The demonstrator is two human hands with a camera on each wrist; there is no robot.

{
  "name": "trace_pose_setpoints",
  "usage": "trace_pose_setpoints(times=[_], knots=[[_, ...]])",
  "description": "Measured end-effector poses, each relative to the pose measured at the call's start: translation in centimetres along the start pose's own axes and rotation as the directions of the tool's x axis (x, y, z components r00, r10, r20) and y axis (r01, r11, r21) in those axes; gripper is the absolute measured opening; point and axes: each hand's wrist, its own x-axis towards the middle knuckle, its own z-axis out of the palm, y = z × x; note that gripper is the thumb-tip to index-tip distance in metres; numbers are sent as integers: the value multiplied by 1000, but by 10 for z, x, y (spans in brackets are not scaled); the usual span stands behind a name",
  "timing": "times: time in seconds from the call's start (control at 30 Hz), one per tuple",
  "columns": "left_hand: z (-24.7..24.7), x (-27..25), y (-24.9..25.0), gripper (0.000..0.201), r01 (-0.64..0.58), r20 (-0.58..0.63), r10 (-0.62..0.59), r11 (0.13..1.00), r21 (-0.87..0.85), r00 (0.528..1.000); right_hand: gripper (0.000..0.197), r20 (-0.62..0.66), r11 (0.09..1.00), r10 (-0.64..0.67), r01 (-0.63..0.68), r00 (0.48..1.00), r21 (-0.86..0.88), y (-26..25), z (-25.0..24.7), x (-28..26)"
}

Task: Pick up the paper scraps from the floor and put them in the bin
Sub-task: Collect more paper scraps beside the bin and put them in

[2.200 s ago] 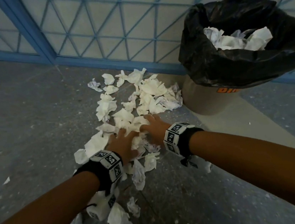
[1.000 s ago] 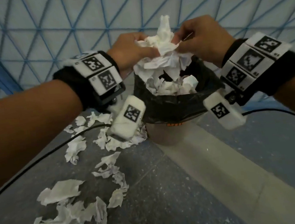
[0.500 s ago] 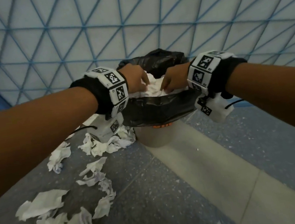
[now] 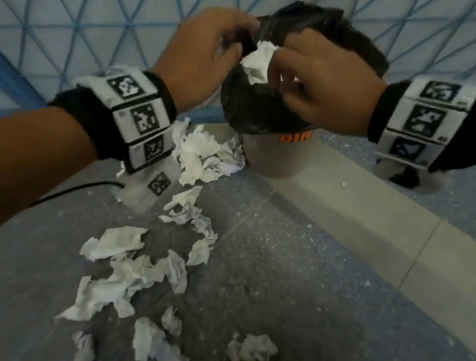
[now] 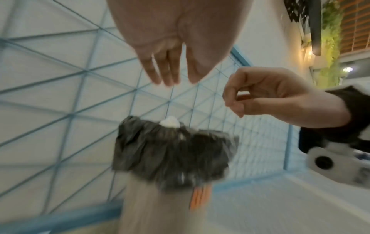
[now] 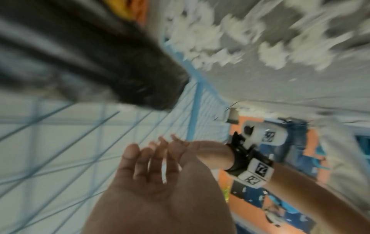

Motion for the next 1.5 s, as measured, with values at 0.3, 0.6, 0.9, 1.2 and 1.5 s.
trace_pose_setpoints(times=[0.3, 0.6, 0.9, 1.2, 1.5], knots=[[40, -237, -45, 37, -13, 702, -115, 985, 174, 702, 46, 505, 824, -556, 518, 660, 230, -118, 126, -106], [77, -319, -52, 74, -145, 930, -274, 938, 315, 247, 66, 823, 804, -520, 455, 228, 382, -179, 173, -178], [83, -310, -54, 38, -37, 885, -164, 979, 200, 437, 29, 737, 814, -551, 448, 392, 370, -182, 184, -168], [77, -304, -60, 32, 558, 753, -426, 824, 95, 501, 35, 721, 956, -161, -75, 674, 283, -153, 160, -123], [45, -183, -41, 21, 782, 544, -564, 401, -477, 621, 30, 297, 868, 55, -192, 953, 458, -107, 94, -60]])
